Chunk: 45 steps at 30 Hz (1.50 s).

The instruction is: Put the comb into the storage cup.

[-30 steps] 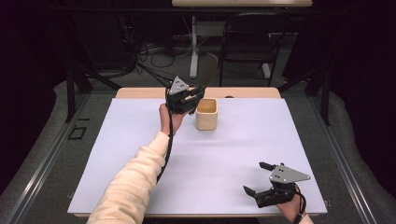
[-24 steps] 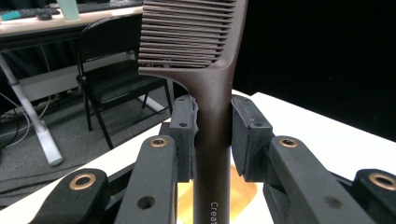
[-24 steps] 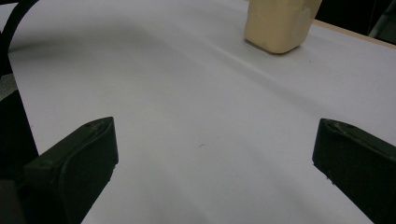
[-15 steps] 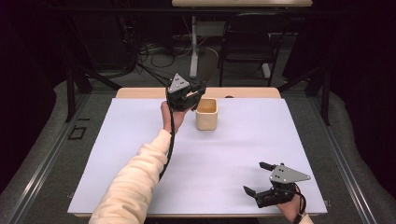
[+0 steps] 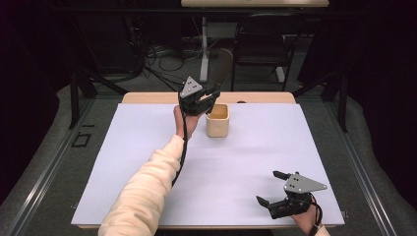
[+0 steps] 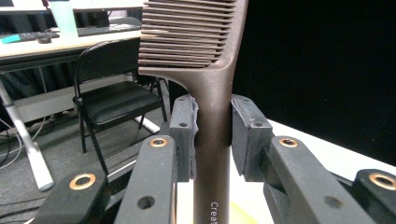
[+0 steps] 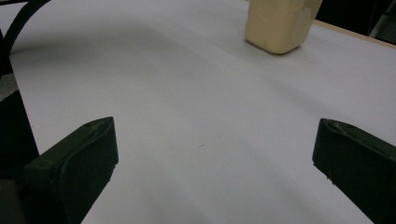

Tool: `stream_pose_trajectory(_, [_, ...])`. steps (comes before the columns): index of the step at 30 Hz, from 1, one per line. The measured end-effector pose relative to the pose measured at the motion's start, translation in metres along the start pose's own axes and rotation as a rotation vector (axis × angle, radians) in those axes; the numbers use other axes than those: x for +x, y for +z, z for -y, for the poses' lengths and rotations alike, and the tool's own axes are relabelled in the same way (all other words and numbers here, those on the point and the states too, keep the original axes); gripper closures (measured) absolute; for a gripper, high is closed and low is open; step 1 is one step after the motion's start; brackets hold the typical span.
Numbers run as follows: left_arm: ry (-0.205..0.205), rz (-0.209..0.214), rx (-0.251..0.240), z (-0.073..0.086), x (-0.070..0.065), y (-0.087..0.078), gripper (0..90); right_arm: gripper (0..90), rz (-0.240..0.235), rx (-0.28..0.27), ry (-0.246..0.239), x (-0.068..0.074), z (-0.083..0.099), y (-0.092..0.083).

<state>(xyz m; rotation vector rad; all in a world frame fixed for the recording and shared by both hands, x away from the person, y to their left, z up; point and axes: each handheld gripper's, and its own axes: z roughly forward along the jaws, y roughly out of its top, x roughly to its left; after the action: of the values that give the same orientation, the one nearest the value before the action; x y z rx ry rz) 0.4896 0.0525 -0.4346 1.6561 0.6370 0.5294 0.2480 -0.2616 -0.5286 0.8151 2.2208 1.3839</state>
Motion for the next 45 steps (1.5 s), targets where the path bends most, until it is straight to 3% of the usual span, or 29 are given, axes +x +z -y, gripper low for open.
stream_pose_trajectory(24, [-0.008, -0.001, -0.019, 0.011, 0.002, 0.012, 72.3, 0.0, 0.0, 0.002, 0.001, 0.0, 0.0, 0.0])
stream_pose_trajectory(45, [-0.029, 0.018, 0.019, 0.025, 0.002, 0.024, 72.3, 0.0, 0.0, -0.002, -0.001, 0.0, 0.0, -0.001])
